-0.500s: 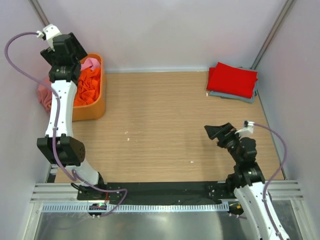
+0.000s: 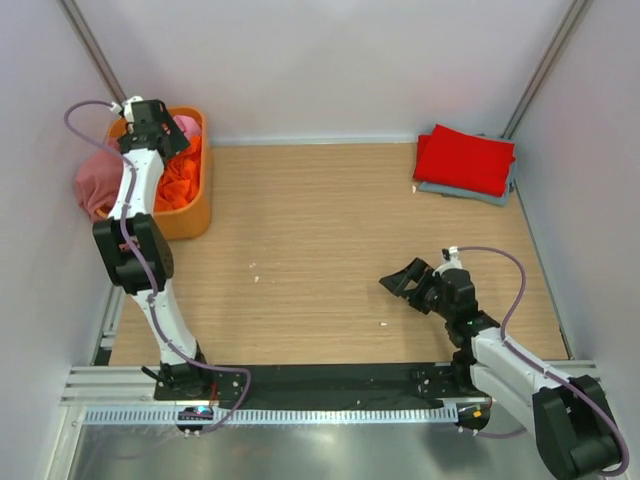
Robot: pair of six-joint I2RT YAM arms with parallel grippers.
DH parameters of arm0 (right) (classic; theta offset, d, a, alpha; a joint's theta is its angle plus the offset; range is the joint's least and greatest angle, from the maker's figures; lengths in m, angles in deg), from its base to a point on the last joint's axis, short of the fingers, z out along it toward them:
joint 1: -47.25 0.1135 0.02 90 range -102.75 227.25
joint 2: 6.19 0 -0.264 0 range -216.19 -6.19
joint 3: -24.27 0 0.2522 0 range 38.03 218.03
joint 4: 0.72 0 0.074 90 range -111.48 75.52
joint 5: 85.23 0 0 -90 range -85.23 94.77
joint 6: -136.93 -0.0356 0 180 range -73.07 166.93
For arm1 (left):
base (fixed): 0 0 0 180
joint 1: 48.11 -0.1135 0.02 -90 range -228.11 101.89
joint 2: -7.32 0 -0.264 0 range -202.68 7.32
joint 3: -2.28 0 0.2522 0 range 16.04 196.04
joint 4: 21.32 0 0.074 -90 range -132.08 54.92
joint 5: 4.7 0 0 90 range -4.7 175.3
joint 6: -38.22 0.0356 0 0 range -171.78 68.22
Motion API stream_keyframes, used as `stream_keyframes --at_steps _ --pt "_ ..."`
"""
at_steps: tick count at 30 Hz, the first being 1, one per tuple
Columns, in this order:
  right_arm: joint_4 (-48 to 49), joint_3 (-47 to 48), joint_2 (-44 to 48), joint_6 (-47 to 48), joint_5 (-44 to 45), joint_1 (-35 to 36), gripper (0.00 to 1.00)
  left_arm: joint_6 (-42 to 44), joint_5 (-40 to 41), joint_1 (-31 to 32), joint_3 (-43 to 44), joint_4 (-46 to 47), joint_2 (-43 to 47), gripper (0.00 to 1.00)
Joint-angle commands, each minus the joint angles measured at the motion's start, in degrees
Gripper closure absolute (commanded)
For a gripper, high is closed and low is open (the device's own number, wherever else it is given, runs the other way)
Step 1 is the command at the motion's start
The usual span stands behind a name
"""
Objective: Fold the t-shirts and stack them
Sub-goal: Grab the tshirt from the pile
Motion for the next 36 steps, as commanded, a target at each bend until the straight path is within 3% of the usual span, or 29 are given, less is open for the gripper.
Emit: stream_keyframes --at_steps 1,6,13,16,20,22,23,25,36 --pt "1.9 0.9 -0.5 1.8 5.0 1.6 0.0 -1.9 -4.3 0.0 2.6 1.6 -0.5 0.05" --pt "4.3 1.3 -4.3 2.2 4.0 1.9 0.0 -2.9 -6.1 0.0 4.8 1.4 -4.3 0.07" --pt "5.4 1.1 -5.0 2.4 3.8 2.1 0.0 -3.3 -8.3 0.1 -0.4 8.1 -0.6 0.1" --pt "6.2 1.5 -6.7 2.4 3.3 2.2 0.0 -3.2 -8.4 0.1 1.6 7.9 -2.1 0.1" --pt "7.0 1.8 -8.1 2.5 2.9 2.3 0.0 -3.8 -9.5 0.1 4.8 5.8 -6.5 0.28" --pt "7.2 1.8 -8.3 2.5 2.9 2.4 0.01 -4.0 -11.1 0.0 6.4 5.7 -7.8 0.5" --pt "7.2 1.8 -8.3 2.5 3.1 2.4 0.01 -4.3 -11.9 0.1 7.2 5.6 -8.4 0.74" --pt "7.3 1.8 -8.6 2.5 2.9 2.6 0.01 -4.4 -14.7 0.3 9.7 5.5 -9.1 0.99" --pt "6.9 1.7 -7.8 2.7 3.0 2.7 0.05 -2.2 -8.5 3.7 21.4 0.7 0.5 1.0"
